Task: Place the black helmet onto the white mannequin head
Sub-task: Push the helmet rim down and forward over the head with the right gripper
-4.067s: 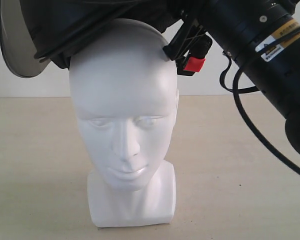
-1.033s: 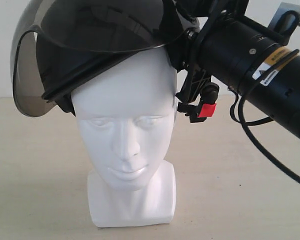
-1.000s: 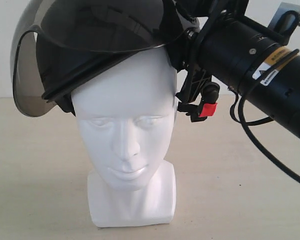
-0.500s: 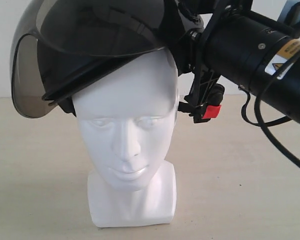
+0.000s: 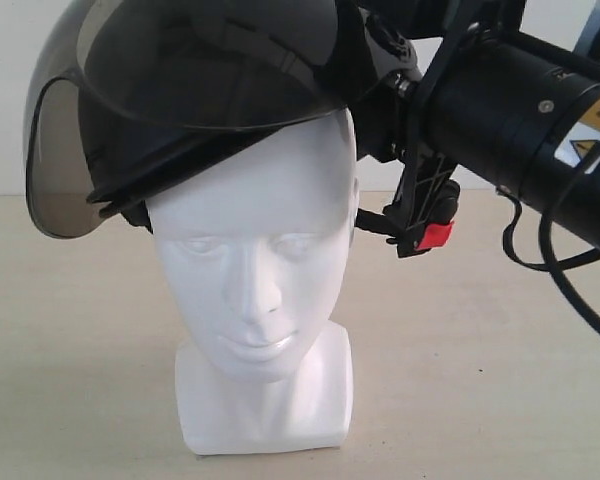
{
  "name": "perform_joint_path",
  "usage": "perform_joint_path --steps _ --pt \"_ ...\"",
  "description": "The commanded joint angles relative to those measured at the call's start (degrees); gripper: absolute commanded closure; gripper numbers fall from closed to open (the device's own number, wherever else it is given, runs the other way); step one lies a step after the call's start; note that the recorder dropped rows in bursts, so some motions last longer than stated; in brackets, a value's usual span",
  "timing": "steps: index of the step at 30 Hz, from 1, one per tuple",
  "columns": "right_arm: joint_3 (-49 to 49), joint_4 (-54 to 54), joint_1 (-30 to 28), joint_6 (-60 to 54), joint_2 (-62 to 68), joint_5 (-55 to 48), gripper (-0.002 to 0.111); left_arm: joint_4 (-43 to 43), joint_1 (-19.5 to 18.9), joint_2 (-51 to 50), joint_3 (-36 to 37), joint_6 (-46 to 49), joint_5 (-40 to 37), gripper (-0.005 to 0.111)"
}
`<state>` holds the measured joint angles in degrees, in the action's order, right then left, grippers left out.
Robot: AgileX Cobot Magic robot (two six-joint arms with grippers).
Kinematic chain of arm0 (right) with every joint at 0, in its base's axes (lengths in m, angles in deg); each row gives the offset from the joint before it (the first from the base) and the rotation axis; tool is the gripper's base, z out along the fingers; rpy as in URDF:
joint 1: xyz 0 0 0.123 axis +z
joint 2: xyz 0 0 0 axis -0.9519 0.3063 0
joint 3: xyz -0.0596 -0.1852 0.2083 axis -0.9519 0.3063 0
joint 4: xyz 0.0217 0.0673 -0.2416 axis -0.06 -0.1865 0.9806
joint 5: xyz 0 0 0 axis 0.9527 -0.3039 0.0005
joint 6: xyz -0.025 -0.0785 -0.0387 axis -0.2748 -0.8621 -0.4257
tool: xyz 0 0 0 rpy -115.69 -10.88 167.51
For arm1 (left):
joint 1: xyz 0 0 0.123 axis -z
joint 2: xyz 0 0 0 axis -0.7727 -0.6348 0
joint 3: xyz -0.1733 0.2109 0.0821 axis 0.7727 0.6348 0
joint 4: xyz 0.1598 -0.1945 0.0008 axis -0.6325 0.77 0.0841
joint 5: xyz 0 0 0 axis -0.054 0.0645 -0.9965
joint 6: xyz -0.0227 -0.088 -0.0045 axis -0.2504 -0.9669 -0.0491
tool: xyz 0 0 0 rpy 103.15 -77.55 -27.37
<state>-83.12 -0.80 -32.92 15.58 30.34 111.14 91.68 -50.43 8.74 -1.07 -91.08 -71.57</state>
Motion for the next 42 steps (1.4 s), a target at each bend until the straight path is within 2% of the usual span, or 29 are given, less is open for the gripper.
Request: perform_joint_path --steps 1,20,30,37,39,42 --pt "4.25 1.1 -0.94 -6.47 -0.3 -12.45 0.108 0.36 -0.13 0.22 0.2 0.36 0.2 0.102" --pt "5.24 1.12 -0.94 -6.84 -0.3 -17.72 0.108 0.36 -0.13 0.22 0.2 0.36 0.2 0.102" --pt "5.24 1.12 1.3 -6.22 -0.3 -19.97 0.108 0.36 -0.13 0.22 0.2 0.36 0.2 0.102" --pt "5.24 1.12 1.3 -10.31 -1.44 -19.52 0.108 0.36 -0.13 0.22 0.2 0.36 0.2 0.102" --pt "5.24 1.12 1.3 -10.71 -1.94 -19.49 0.102 0.36 -0.13 0.22 0.2 0.36 0.2 0.102" --pt "5.24 1.12 1.3 -11.22 -2.71 -20.31 0.078 0.36 -0.13 0.22 0.2 0.36 0.2 0.102"
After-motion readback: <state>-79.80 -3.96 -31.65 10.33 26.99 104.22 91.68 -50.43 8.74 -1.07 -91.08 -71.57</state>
